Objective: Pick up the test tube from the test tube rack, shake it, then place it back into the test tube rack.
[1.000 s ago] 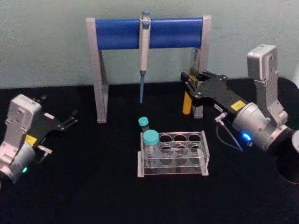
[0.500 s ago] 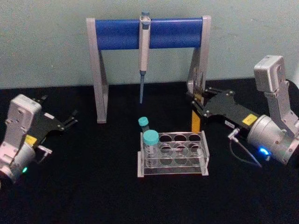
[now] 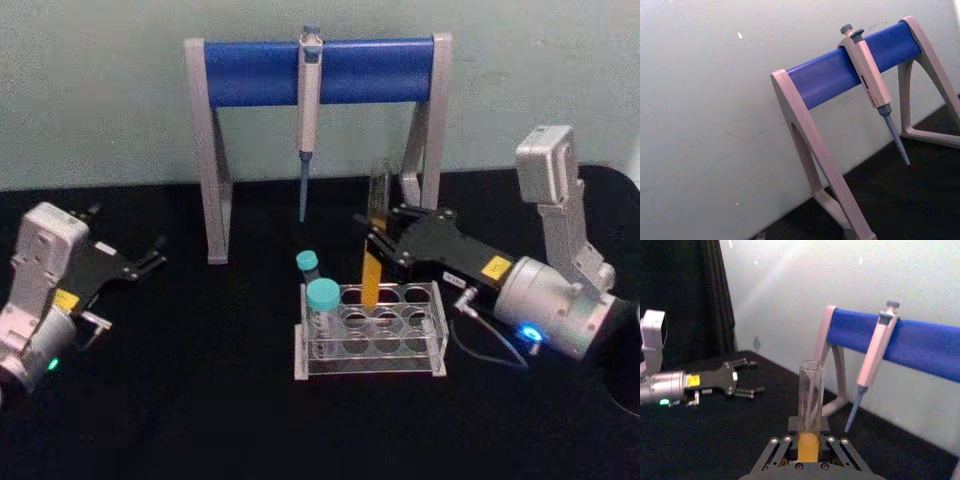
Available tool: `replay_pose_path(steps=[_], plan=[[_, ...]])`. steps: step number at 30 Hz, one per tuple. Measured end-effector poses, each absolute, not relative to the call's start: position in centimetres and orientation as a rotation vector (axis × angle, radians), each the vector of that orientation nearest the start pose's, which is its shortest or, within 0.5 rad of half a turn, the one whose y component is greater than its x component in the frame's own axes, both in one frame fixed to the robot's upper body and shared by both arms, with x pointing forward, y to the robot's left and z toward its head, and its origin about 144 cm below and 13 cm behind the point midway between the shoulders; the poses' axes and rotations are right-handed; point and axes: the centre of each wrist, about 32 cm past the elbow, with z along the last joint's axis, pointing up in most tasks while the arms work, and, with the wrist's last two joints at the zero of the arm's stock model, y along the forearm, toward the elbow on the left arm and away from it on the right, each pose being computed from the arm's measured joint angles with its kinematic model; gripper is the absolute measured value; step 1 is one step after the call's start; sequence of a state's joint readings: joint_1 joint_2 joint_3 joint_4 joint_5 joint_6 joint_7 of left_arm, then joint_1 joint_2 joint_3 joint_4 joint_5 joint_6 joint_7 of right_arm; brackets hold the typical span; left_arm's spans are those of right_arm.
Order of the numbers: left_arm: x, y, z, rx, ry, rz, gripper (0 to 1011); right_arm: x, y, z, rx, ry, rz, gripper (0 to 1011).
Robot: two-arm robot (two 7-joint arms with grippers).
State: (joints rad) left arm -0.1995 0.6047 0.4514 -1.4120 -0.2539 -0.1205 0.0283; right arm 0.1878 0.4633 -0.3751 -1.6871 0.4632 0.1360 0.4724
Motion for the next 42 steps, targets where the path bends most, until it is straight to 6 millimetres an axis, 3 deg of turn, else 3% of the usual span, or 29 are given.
replay_pose_path(steps=[14,42], plan=[[48.9,31.0,114.0,0.304,-0.285,1.248,1002,51.2,-22.9,120.7,0.019,-0.092,-0.862,227],[48.9,31.0,114.0,0.304,-0.285,1.248,1001,51.2,-23.3,120.7,0.012,-0.091,-0.894,227]])
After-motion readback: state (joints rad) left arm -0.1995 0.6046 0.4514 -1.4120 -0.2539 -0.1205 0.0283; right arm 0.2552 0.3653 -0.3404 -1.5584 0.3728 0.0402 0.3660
